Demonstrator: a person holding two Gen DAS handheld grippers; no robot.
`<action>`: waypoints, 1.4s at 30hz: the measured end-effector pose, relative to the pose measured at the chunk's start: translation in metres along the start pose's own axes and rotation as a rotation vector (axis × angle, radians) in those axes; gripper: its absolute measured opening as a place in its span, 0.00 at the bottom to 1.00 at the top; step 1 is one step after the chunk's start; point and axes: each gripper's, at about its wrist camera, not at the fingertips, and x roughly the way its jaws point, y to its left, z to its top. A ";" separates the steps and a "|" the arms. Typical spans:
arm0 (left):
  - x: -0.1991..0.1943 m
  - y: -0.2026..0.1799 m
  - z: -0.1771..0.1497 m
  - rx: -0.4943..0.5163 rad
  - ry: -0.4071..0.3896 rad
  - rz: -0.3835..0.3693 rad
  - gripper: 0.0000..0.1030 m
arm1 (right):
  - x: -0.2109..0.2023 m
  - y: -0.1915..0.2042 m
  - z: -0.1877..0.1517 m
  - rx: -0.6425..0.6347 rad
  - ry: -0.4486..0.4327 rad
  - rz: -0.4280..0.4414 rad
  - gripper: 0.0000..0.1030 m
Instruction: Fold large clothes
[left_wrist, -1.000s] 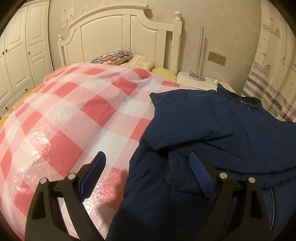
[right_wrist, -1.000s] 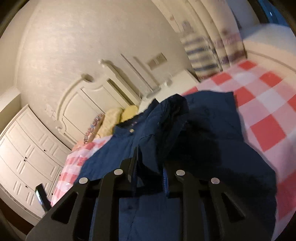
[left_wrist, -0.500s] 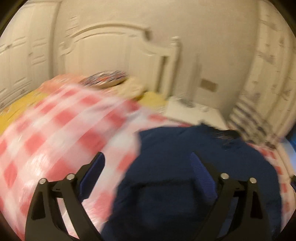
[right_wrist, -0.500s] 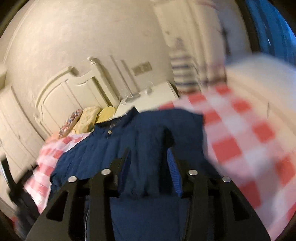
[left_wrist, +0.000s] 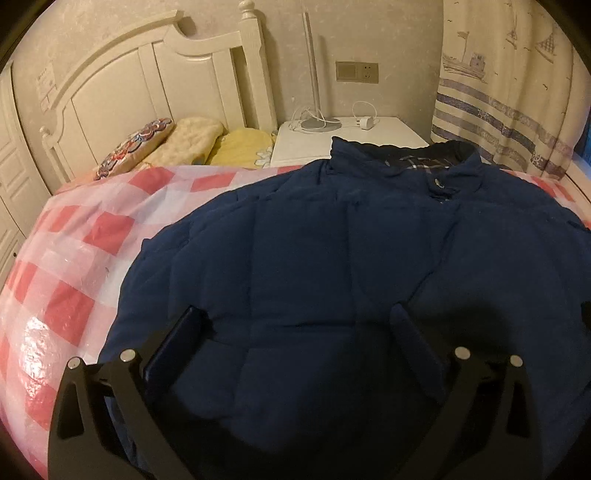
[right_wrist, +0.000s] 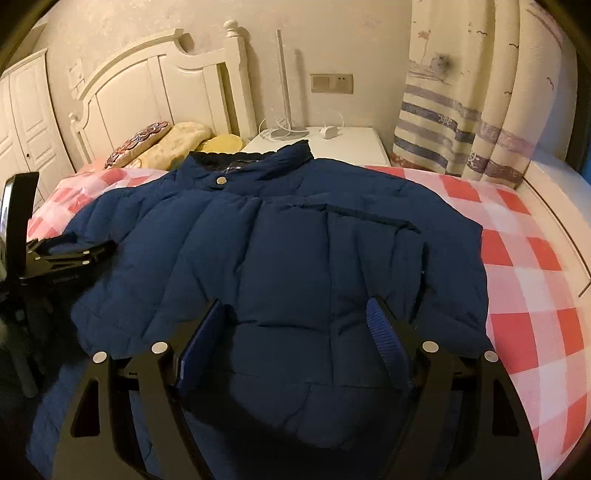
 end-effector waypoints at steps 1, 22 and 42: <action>0.001 0.000 -0.001 0.006 0.000 0.005 0.98 | 0.001 0.001 0.000 -0.004 0.003 -0.003 0.74; 0.019 0.006 0.016 0.015 -0.018 0.055 0.98 | 0.055 0.054 0.044 -0.139 0.049 -0.041 0.82; 0.021 0.011 0.015 -0.017 -0.019 0.013 0.98 | 0.007 -0.011 0.047 0.120 -0.070 -0.170 0.87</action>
